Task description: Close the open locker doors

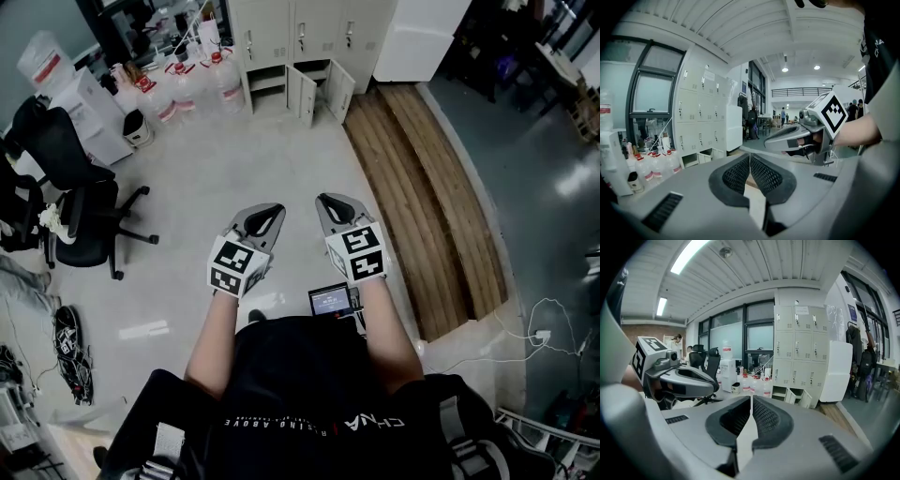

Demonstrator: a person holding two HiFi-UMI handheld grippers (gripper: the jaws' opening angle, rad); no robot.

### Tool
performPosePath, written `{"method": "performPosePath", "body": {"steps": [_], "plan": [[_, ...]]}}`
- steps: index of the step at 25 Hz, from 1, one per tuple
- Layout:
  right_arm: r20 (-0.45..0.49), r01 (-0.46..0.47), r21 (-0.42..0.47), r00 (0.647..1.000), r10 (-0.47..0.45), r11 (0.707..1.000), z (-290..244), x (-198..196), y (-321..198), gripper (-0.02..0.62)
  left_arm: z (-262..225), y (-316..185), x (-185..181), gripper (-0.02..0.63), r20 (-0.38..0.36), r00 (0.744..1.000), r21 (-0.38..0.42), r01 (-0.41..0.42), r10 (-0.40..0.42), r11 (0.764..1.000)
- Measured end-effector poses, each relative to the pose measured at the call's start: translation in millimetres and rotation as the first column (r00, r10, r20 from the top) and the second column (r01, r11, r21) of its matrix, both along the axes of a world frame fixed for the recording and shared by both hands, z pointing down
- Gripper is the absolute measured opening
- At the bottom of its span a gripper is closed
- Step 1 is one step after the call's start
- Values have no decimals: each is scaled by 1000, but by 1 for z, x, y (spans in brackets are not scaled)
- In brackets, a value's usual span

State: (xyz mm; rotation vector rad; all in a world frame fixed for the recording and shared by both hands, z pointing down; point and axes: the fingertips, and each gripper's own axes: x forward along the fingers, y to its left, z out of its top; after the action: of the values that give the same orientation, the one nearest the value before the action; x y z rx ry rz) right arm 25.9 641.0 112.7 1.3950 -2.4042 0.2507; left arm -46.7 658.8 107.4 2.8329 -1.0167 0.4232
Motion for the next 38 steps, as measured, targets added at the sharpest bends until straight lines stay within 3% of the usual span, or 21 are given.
{"method": "performPosePath", "body": {"steps": [12,19,26,33,38], "plan": [[-10,27,-4,1000,-27,1000,2,5,-2,40,1,-7,8,25,5,1000,-5,14,-14,1000],[-5,62,4,998,-62,998,2,53,-4,38,5,-16,51,23,-21,999,-5,47,-47,999],[30,104,-3,994,-104,995,7,111,-8,38,6,-31,85,23,-62,985,-19,158,-159,987],[65,119,-53,991,-116,991,31,127,-27,40,30,-43,83,25,-65,970,-88,229,-235,969],[89,97,-67,992,-90,993,39,119,-72,40,29,-94,72,23,-88,968,-83,229,-236,970]]}}
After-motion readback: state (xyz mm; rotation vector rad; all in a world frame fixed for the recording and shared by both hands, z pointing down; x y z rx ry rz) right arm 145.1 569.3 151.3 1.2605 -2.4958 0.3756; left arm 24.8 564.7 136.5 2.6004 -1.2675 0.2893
